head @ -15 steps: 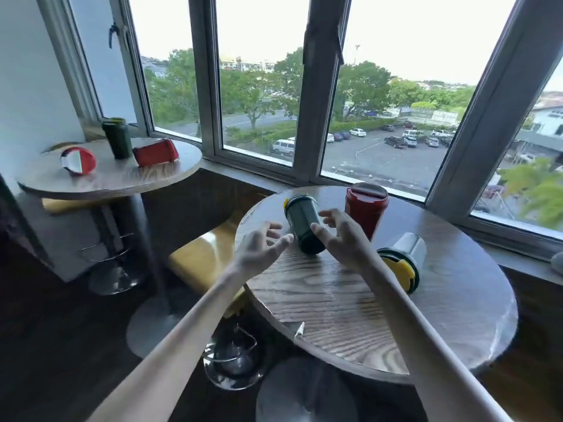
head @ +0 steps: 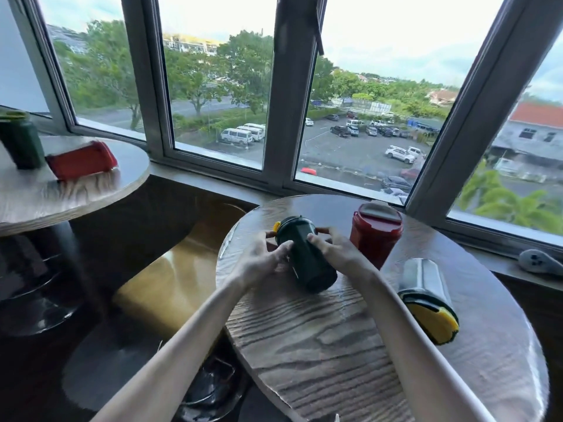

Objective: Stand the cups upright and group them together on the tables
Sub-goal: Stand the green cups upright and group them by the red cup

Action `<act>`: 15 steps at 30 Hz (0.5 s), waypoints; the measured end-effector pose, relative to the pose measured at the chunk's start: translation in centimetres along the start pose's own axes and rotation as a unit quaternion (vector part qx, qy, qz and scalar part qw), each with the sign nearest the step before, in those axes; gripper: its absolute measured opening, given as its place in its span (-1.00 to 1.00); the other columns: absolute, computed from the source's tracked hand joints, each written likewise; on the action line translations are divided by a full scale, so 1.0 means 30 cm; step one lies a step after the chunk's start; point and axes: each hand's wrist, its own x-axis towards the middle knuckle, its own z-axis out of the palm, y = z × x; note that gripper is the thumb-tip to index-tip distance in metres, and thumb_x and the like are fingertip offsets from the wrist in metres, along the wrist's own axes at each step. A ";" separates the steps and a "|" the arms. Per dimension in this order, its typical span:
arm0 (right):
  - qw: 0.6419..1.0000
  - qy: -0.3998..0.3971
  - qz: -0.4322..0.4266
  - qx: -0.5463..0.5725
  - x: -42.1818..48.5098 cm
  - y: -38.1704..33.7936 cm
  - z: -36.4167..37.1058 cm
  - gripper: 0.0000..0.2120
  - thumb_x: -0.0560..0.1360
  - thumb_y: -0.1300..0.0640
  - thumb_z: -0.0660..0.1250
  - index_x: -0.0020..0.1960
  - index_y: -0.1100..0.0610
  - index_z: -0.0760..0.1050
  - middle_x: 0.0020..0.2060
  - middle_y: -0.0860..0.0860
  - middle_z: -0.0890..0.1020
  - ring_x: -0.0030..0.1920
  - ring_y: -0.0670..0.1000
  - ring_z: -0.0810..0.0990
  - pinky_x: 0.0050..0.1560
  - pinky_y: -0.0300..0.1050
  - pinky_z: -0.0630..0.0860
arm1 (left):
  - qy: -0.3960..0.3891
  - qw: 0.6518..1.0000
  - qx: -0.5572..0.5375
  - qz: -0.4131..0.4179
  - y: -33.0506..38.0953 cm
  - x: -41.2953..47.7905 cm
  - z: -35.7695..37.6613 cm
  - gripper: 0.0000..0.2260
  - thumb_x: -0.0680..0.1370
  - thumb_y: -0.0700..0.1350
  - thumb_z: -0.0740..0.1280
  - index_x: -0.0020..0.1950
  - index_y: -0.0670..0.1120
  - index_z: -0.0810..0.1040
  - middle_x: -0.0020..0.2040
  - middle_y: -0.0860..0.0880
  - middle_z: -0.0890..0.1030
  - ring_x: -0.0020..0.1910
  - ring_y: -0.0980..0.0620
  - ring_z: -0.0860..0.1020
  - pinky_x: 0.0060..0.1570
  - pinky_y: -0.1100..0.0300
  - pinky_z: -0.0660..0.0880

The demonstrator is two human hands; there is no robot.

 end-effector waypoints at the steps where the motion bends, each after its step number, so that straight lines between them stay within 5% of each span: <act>1: 1.000 0.006 -0.006 0.013 -0.004 -0.004 0.002 -0.62 0.53 -0.01 0.30 0.29 0.11 0.39 0.09 0.14 0.57 0.06 0.07 0.58 0.05 -0.08 0.56 | 0.001 1.000 -0.009 0.009 -0.004 0.005 -0.001 -0.52 0.51 0.04 0.37 0.34 -0.13 0.35 -0.02 -0.08 0.62 -0.06 0.00 0.64 -0.08 0.09 0.61; 6: 0.988 0.047 -0.089 0.118 -0.017 -0.058 0.005 -0.61 0.46 0.11 0.41 0.24 0.05 0.38 0.11 0.05 0.55 0.04 0.03 0.61 0.03 0.05 0.62 | 0.032 0.994 -0.055 0.091 0.058 0.026 -0.043 -0.47 0.47 -0.05 0.44 0.37 -0.10 0.33 0.15 -0.09 0.58 0.09 0.03 0.59 0.10 0.03 0.56; 10: 0.960 0.061 -0.172 0.211 -0.030 -0.135 -0.016 -0.48 0.43 0.25 0.43 0.33 0.11 0.36 0.16 -0.08 0.58 0.04 -0.11 0.65 -0.11 -0.24 0.59 | 0.047 0.976 -0.112 0.182 0.154 0.042 -0.096 -0.52 0.45 -0.20 0.45 0.32 -0.06 0.36 0.16 -0.08 0.57 0.07 0.15 0.59 0.03 0.27 0.54; 15: 0.951 0.067 -0.225 0.201 -0.054 -0.116 0.005 -0.36 0.37 0.34 0.45 0.39 0.05 0.37 0.26 -0.07 0.56 0.24 -0.01 0.55 0.20 -0.07 0.51 | 0.022 0.958 -0.158 0.239 0.175 0.010 -0.126 -0.48 0.39 -0.22 0.49 0.26 0.09 0.41 0.17 -0.01 0.58 0.08 -0.02 0.62 0.07 0.15 0.56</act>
